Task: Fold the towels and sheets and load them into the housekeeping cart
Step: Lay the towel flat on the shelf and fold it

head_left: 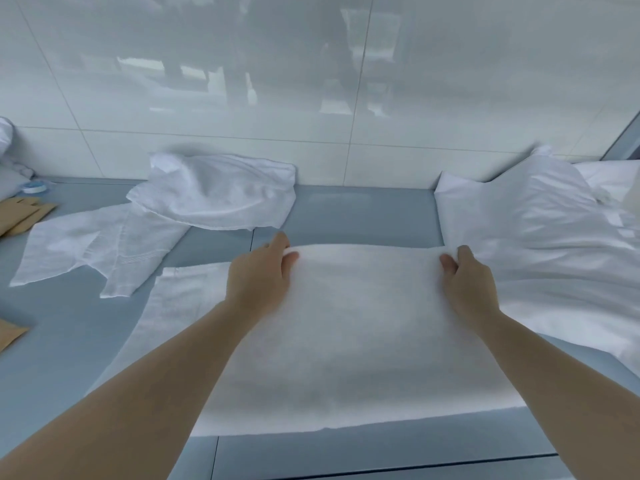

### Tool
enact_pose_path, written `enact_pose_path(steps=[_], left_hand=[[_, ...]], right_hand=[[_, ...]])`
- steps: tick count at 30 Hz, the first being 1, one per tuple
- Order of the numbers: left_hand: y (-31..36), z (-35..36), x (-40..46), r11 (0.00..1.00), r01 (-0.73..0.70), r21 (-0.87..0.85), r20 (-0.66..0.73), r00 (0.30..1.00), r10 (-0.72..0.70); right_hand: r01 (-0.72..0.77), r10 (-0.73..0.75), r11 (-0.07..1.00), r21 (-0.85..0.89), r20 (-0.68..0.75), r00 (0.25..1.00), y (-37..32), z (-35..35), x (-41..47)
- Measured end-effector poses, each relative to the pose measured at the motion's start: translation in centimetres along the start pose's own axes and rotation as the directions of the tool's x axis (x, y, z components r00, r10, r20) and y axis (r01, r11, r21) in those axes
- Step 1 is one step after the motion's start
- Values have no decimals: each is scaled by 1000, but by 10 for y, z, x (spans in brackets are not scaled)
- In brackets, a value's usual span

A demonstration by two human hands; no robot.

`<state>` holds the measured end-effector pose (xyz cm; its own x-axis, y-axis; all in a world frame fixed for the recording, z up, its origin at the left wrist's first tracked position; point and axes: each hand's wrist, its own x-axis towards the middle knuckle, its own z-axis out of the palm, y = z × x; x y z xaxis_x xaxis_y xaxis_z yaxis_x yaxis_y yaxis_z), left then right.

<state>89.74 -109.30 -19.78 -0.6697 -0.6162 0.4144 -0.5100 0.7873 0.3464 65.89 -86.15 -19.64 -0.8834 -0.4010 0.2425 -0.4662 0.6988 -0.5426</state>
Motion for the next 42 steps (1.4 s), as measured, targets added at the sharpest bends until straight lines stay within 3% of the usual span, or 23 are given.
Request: enact_pose_path(steps=[3, 8, 13, 15, 17, 21, 24, 27, 31, 33, 35, 37, 39, 42], left_hand=[[1, 15, 0, 983, 59, 173, 151, 985, -86], [-1, 21, 6, 979, 69, 194, 12, 997, -72], [-10, 21, 8, 955, 103, 278, 146, 978, -148], [-19, 14, 8, 955, 74, 287, 171, 977, -128], [-35, 4, 7, 949, 46, 313, 198, 974, -112], [-70, -14, 2, 936, 41, 350, 252, 958, -136], [-97, -27, -2, 933, 73, 351, 225, 961, -160], [-115, -40, -7, 958, 80, 276, 192, 972, -137], [-110, -45, -5, 877, 134, 461, 78, 979, -190], [-94, -41, -10, 887, 186, 422, -2, 979, -204], [-67, -33, -20, 955, 117, 274, -26, 993, -114], [-37, -20, -31, 986, 53, 158, 57, 996, -63], [-23, -9, -41, 990, 93, 105, 132, 985, -107], [-32, -3, -53, 980, 114, 164, 171, 975, -142]], right_hand=[[-42, 51, 987, -156, 54, 997, 3, 10, 4], [-41, 41, 981, -190, -4, 999, 0, 11, 20], [-125, 163, 942, -312, 99, 982, -5, 11, 18], [-45, 81, 907, -418, 69, 994, -21, 8, 14], [157, -148, 852, -500, 58, 987, -46, 14, 5], [565, -520, 818, -110, 279, 807, -126, 62, -32], [653, -590, 756, 38, 472, 656, -175, 104, -51], [617, -546, 787, -15, 450, 707, -193, 124, -53], [600, -556, 790, -128, 263, 789, -195, 131, -59], [604, -592, 794, -74, 137, 794, -196, 127, -69], [645, -646, 763, 44, 83, 759, -199, 123, -86], [562, -597, 797, 220, 152, 788, -199, 122, -99], [428, -516, 847, 315, 294, 804, -194, 121, -106], [673, -655, 734, 93, 362, 663, -171, 120, -105]])
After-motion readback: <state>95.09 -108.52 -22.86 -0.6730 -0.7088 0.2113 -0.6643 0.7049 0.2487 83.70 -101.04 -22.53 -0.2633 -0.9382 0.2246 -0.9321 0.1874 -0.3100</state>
